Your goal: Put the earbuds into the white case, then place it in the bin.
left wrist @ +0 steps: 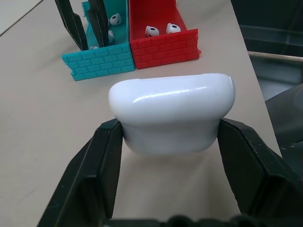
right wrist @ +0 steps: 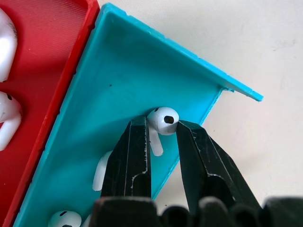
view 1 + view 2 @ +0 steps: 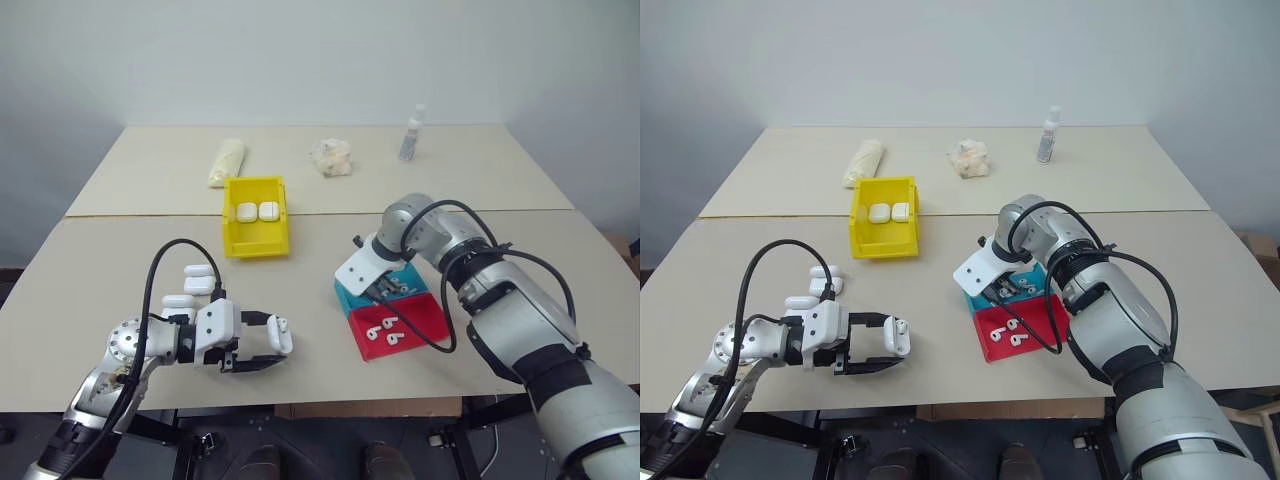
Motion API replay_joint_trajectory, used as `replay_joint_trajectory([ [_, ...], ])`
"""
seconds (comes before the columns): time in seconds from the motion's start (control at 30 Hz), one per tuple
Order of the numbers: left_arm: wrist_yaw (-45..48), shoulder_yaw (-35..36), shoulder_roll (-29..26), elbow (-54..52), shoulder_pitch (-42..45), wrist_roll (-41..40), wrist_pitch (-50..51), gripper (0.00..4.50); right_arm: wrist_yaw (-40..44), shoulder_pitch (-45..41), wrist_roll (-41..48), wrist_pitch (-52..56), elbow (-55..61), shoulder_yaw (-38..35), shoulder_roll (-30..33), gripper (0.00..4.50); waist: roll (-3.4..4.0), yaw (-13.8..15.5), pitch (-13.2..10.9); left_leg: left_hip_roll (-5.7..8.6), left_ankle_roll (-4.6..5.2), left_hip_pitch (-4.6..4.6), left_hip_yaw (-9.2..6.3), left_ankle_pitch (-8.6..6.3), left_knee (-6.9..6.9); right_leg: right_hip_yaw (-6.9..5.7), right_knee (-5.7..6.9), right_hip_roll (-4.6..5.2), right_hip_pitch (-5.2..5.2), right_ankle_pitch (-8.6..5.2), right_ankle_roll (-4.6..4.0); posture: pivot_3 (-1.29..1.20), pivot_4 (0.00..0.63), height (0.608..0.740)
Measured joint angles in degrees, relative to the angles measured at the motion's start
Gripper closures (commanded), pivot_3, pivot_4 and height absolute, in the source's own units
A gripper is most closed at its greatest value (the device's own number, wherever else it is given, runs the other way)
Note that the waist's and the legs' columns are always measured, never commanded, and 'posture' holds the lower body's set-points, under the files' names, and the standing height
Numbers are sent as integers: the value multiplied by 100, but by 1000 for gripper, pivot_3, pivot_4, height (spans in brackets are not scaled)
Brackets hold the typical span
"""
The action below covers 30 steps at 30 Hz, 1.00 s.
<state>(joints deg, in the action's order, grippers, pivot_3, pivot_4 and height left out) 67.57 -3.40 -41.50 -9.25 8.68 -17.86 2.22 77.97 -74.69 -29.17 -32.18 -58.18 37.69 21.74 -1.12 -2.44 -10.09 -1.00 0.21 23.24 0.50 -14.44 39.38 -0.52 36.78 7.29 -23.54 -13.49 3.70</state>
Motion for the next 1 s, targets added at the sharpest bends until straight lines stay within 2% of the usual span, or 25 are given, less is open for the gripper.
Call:
replay_joint_trajectory([
  [0.4,-4,0,-47,1,33,-6,0,1718,117,6,213,257,37,-274,46,3882,1,5,-1,1,-1,8,-1,0,-2,0,-1,0,-6,0,0,0,150,740],
  [0.5,59,1,-45,5,243,-45,7,1718,136,-24,499,582,334,-660,369,3882,2,37,-4,1,-2,22,-1,1,-2,0,-2,0,-17,0,0,0,150,740],
  [0.6,104,17,20,-16,501,-258,78,1718,239,36,889,1166,1171,-1190,887,3882,2,55,-4,1,-2,39,1,1,-1,3,-1,1,-38,1,-1,0,150,740],
  [0.7,107,0,147,-183,742,-524,328,1718,425,541,1655,2308,2605,-1947,1298,3882,0,83,-3,0,-2,56,0,2,1,3,3,1,-52,1,-1,0,150,740],
  [0.8,-64,-48,218,-557,1132,-816,968,1718,408,1566,2818,4420,4732,-2953,1692,3882,0,159,-4,1,0,70,-5,1,13,0,8,1,-56,1,-1,0,150,740],
  [0.87,-173,-63,237,-760,1236,-922,1229,1718,276,1978,3392,5498,5721,-3423,1877,3882,0,161,-4,0,6,69,-5,-2,24,2,12,1,-53,1,-1,0,150,740],
  [1.0,-262,-243,402,-1037,1455,-974,1547,1718,-575,2823,4924,7469,7443,-4851,1659,3882,-1,170,-3,1,7,68,-13,-3,33,-1,17,1,-44,1,-1,0,150,740],
])
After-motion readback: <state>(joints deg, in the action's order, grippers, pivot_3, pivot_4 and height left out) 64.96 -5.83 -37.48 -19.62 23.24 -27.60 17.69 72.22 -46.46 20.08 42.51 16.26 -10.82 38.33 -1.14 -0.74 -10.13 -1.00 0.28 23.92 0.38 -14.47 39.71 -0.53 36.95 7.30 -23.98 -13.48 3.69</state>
